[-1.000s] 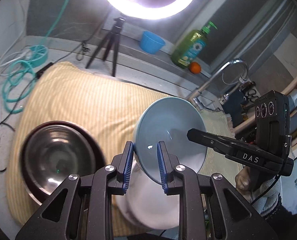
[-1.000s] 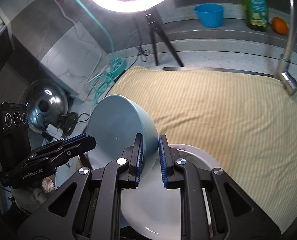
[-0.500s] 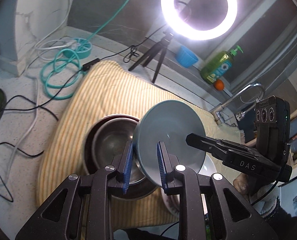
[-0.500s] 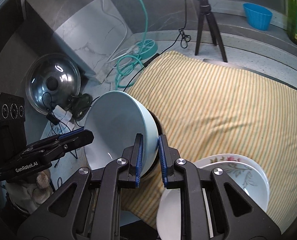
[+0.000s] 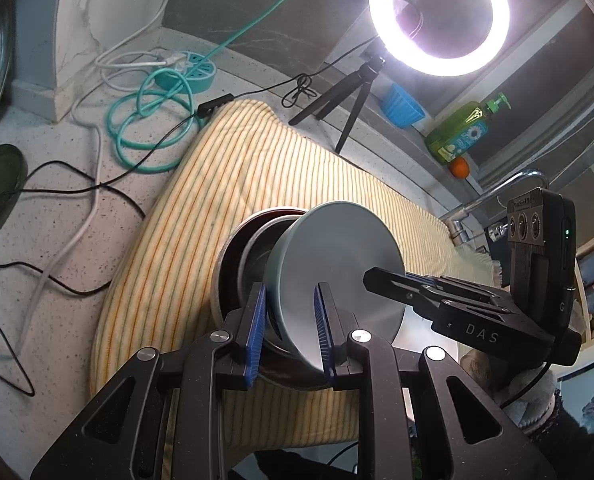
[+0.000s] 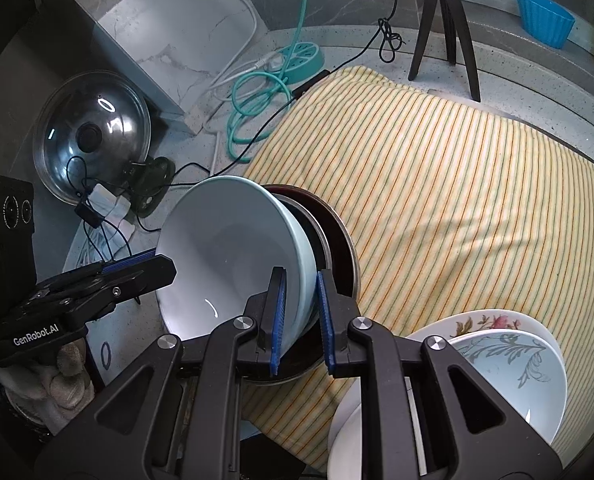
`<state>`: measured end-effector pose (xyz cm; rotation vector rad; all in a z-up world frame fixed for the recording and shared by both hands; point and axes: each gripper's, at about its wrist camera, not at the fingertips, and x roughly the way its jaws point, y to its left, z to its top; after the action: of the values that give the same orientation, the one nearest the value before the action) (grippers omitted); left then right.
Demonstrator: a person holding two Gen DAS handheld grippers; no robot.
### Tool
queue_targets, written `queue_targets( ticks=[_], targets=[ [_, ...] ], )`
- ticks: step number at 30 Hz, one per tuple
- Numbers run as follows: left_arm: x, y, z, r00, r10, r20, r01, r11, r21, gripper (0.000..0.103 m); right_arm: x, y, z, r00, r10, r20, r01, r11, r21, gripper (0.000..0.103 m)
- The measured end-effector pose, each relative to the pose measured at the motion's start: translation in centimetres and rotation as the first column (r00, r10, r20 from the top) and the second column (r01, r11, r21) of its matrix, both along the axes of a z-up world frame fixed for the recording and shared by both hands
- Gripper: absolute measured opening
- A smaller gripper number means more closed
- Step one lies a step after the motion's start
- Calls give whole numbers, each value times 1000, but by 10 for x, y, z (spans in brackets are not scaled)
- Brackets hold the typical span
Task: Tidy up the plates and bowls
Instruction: 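Carry the pale blue bowl with both tools over the red steel bowl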
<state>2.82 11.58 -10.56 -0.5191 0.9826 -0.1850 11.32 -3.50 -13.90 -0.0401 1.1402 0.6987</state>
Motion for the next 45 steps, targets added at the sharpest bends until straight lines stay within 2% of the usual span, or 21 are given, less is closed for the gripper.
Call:
queue_targets(
  ticks=[12, 16, 25, 27, 32, 35, 40, 45],
  targets=[
    [2, 4, -6, 1000, 3, -25, -2, 1000, 10, 21, 0, 7, -5, 1000, 10, 12, -9, 999, -40, 18],
    [1, 4, -5, 1000, 6, -18, -6, 1000, 16, 21, 0, 5, -3, 1000, 9, 22, -9, 999, -35, 24],
    [-2, 9, -1, 1000, 26, -2, -26, 1000, 10, 21, -1, -7, -1, 1000, -8, 16, 8, 1000, -12, 25],
    [-3, 12, 0, 999, 34, 2, -34, 999, 5, 21, -1, -9, -3, 1000, -9, 9, 9, 1000, -5, 24],
    [-6, 16, 4, 999, 52, 14, -52, 999, 6, 21, -3, -5, -7, 1000, 6, 5, -6, 1000, -4, 16],
    [-7, 18, 5, 998, 57, 17, -57, 998, 4, 21, -3, -3, -10, 1000, 6, -4, -6, 1000, 0, 16],
    [-11, 27, -1, 996, 87, 10, -87, 996, 0, 21, -2, -14, -3, 1000, -21, -9, 22, 998, 65, 17],
    [-15, 33, -13, 994, 105, -23, -105, 994, -2, 21, 2, -38, 2, 995, -100, -22, 102, 988, 119, 19]
  ],
)
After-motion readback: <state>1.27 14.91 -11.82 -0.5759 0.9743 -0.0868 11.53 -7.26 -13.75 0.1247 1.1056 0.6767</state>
